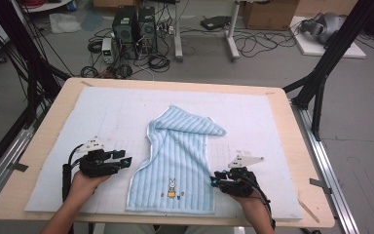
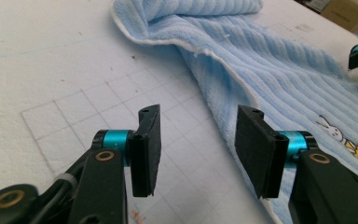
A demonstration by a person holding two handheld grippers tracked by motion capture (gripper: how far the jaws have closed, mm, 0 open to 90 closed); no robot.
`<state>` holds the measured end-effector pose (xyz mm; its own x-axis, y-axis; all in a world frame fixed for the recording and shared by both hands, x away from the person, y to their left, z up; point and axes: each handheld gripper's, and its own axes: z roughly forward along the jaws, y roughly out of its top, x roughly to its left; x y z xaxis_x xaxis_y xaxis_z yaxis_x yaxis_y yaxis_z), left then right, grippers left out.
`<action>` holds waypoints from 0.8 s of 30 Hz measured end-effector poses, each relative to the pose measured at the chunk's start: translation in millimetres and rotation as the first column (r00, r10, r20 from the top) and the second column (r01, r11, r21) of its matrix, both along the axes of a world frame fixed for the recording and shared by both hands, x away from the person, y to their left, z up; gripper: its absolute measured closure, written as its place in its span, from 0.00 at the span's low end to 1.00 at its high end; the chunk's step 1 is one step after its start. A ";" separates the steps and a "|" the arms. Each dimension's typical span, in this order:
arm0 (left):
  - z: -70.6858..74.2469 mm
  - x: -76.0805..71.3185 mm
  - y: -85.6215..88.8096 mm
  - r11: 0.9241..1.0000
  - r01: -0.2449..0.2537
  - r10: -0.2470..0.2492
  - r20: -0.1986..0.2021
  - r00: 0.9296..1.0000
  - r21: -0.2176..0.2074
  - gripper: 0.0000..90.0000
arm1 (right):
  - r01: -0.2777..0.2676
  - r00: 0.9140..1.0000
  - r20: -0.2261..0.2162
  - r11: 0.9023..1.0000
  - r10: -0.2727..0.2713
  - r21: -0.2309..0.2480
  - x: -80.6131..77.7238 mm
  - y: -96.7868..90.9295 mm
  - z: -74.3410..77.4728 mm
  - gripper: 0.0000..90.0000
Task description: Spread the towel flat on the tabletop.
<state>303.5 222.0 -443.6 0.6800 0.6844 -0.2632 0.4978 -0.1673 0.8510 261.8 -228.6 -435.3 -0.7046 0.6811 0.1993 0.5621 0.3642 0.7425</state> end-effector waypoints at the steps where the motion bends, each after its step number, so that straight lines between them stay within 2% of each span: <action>1: -0.1 1.8 -0.8 1.000 0.000 0.000 0.004 1.000 0.004 0.55 | 0.018 1.000 0.014 1.000 -0.018 0.015 0.8 -1.1 1.2 0.67; 5: 0.5 11.6 -3.7 1.000 -0.012 0.012 0.012 1.000 0.006 0.52 | 0.078 0.995 0.058 0.996 -0.080 0.051 5.7 -4.7 2.5 0.54; 8: 4.3 25.8 -5.5 0.999 -0.030 0.031 0.027 0.999 -0.012 0.50 | 0.095 0.993 0.066 0.993 -0.099 0.068 9.1 -7.7 1.2 0.52; 10: 8.4 39.3 -10.5 0.999 -0.032 0.032 0.024 0.999 0.007 0.50 | 0.104 0.992 0.062 0.992 -0.108 0.075 12.7 -11.0 0.0 0.51; 12: 12.1 50.3 -15.9 0.999 -0.041 0.041 0.022 0.999 0.003 0.49 | 0.111 0.992 0.055 0.991 -0.115 0.081 14.8 -12.8 -0.1 0.50; 14: 16.7 58.3 -20.8 0.999 -0.051 0.051 0.021 0.998 0.003 0.49 | 0.112 0.991 0.067 0.990 -0.118 0.080 17.4 -15.5 0.3 0.47; 18: 27.9 73.0 -29.4 0.997 -0.064 0.065 0.036 0.997 -0.029 0.47 | 0.134 0.988 0.070 0.989 -0.138 0.065 23.1 -19.9 3.5 0.43; 20: 32.3 81.0 -33.0 0.997 -0.065 0.066 0.029 0.997 -0.039 0.46 | 0.160 0.984 0.065 0.985 -0.165 0.071 26.3 -22.8 4.1 0.37; 23: 36.1 94.7 -36.9 0.998 -0.055 0.055 0.012 0.998 -0.044 0.45 | 0.171 0.983 0.051 0.983 -0.174 0.067 32.2 -27.8 0.8 0.38; 24: 35.8 99.2 -37.4 0.996 -0.062 0.062 0.003 0.998 -0.059 0.45 | 0.174 0.983 0.050 0.983 -0.177 0.055 34.5 -28.8 -0.3 0.39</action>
